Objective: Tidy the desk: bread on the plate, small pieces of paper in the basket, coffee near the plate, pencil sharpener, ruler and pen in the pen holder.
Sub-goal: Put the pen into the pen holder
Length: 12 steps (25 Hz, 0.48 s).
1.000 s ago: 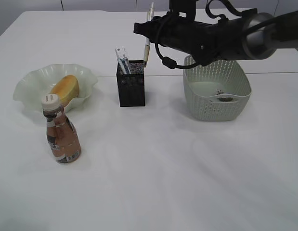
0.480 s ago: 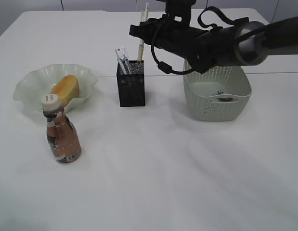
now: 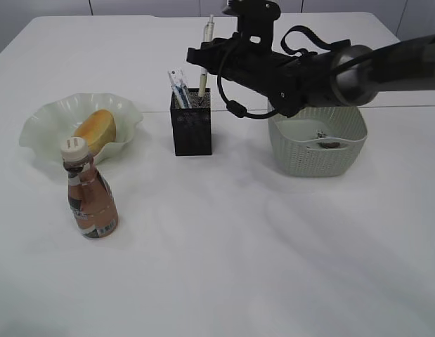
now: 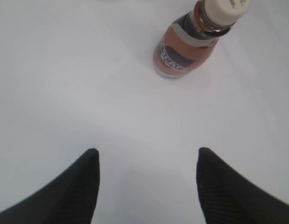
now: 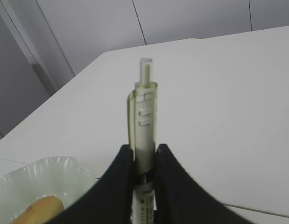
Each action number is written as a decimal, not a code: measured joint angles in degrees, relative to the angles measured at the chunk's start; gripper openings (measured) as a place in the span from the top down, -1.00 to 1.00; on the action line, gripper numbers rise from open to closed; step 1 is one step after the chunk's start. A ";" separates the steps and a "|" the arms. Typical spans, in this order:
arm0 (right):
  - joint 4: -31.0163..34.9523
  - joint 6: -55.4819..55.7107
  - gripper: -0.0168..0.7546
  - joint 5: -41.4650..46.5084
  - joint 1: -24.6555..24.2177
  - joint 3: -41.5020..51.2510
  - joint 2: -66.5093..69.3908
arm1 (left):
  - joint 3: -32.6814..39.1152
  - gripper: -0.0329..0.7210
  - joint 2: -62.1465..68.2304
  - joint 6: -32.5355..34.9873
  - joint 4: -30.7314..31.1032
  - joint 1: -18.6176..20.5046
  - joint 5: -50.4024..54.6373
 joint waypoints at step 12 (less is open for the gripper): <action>-5.51 0.00 0.70 -0.03 0.00 -1.87 2.51 | 0.00 -0.36 0.00 0.00 1.36 0.00 0.11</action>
